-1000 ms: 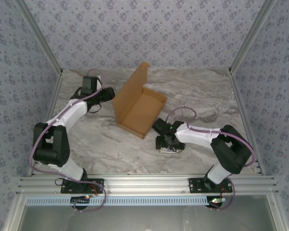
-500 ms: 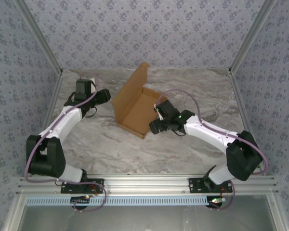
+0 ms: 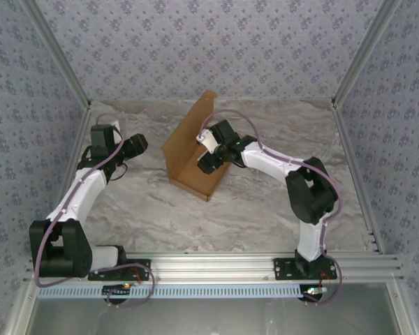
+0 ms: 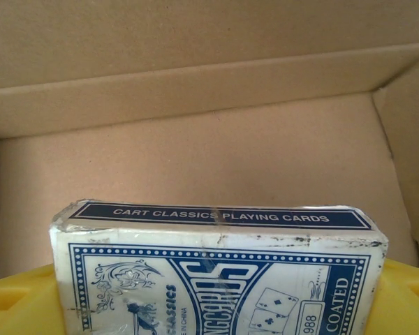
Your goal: Fold the paper box
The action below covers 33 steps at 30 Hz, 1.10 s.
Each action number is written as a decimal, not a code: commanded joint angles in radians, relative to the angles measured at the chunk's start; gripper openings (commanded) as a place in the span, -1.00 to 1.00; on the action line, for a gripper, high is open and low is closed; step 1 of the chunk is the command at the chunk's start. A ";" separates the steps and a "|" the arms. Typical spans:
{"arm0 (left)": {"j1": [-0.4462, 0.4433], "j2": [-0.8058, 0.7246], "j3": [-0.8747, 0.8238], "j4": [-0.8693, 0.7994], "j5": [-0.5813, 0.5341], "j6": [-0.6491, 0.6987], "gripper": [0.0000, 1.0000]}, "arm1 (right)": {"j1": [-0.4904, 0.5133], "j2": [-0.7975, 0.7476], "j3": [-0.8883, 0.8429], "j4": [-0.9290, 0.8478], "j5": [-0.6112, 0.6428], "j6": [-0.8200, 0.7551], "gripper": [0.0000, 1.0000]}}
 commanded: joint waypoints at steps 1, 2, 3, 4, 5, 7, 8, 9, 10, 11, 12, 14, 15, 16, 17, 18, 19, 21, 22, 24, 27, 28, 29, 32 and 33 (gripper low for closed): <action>0.006 -0.049 -0.008 -0.002 0.018 -0.002 0.47 | -0.004 0.062 0.065 -0.030 -0.033 -0.070 0.76; 0.008 -0.057 -0.010 -0.004 0.008 0.000 0.47 | -0.003 0.082 0.076 -0.039 -0.028 -0.076 0.76; 0.007 -0.065 -0.011 -0.008 0.001 0.002 0.48 | -0.002 0.098 0.087 -0.047 -0.020 -0.080 0.76; 0.008 -0.071 -0.012 -0.011 -0.004 0.003 0.48 | -0.002 0.109 0.092 -0.053 -0.015 -0.083 0.76; 0.008 -0.075 -0.011 -0.013 -0.009 0.004 0.48 | -0.004 0.120 0.094 -0.053 -0.008 -0.083 0.77; 0.008 -0.085 -0.010 -0.018 -0.001 0.004 0.48 | -0.006 0.133 0.097 -0.049 0.001 -0.075 0.79; 0.008 -0.089 -0.010 -0.021 0.006 0.004 0.47 | -0.008 0.139 0.097 -0.043 0.004 -0.067 0.81; 0.007 -0.096 -0.011 -0.021 0.013 0.003 0.47 | -0.010 0.143 0.097 -0.041 0.003 -0.062 0.84; 0.007 -0.103 -0.013 -0.023 0.018 0.002 0.47 | -0.012 0.143 0.097 -0.037 0.003 -0.057 0.87; 0.007 -0.113 -0.015 -0.023 0.019 -0.001 0.47 | -0.011 0.143 0.097 -0.036 0.006 -0.053 0.90; 0.004 -0.125 -0.018 -0.021 0.021 -0.003 0.47 | -0.011 0.142 0.099 -0.034 0.007 -0.051 0.93; 0.004 -0.140 -0.026 -0.019 0.022 -0.005 0.47 | -0.012 0.139 0.100 -0.033 0.007 -0.042 0.97; 0.003 -0.148 -0.028 -0.021 0.024 -0.008 0.47 | -0.012 0.137 0.100 -0.033 0.005 -0.035 0.98; 0.003 -0.152 -0.031 -0.024 0.025 -0.007 0.47 | -0.014 0.134 0.100 -0.032 0.001 -0.030 0.98; 0.003 -0.158 -0.034 -0.026 0.028 -0.006 0.47 | -0.014 0.130 0.098 -0.030 -0.005 -0.023 0.98; 0.002 -0.161 -0.039 -0.028 0.030 -0.006 0.47 | -0.016 0.126 0.097 -0.030 -0.008 -0.018 0.97; 0.002 -0.163 -0.044 -0.029 0.032 -0.007 0.47 | -0.015 0.123 0.096 -0.029 -0.008 -0.014 0.98; 0.000 -0.170 -0.056 -0.030 0.036 -0.011 0.47 | -0.018 0.106 0.091 -0.029 -0.012 -0.003 0.98; 0.000 -0.175 -0.064 -0.028 0.036 -0.014 0.47 | -0.018 0.094 0.085 -0.025 -0.016 0.003 0.98; -0.002 -0.188 -0.087 -0.023 0.035 -0.020 0.46 | -0.027 0.048 0.055 -0.005 -0.033 0.025 0.98; -0.004 -0.205 -0.126 -0.015 0.036 -0.038 0.46 | -0.059 -0.036 -0.017 0.050 -0.073 0.075 0.98; -0.005 -0.209 -0.138 -0.014 0.037 -0.044 0.47 | -0.076 -0.059 -0.038 0.063 -0.084 0.092 0.98; -0.009 -0.212 -0.151 -0.012 0.042 -0.049 0.47 | -0.099 -0.079 -0.058 0.077 -0.095 0.111 0.97; -0.021 -0.213 -0.180 -0.005 0.049 -0.063 0.47 | -0.165 -0.085 -0.071 0.090 -0.078 0.158 0.96; -0.026 -0.212 -0.187 -0.004 0.050 -0.065 0.46 | -0.187 -0.074 -0.060 0.084 -0.066 0.174 0.95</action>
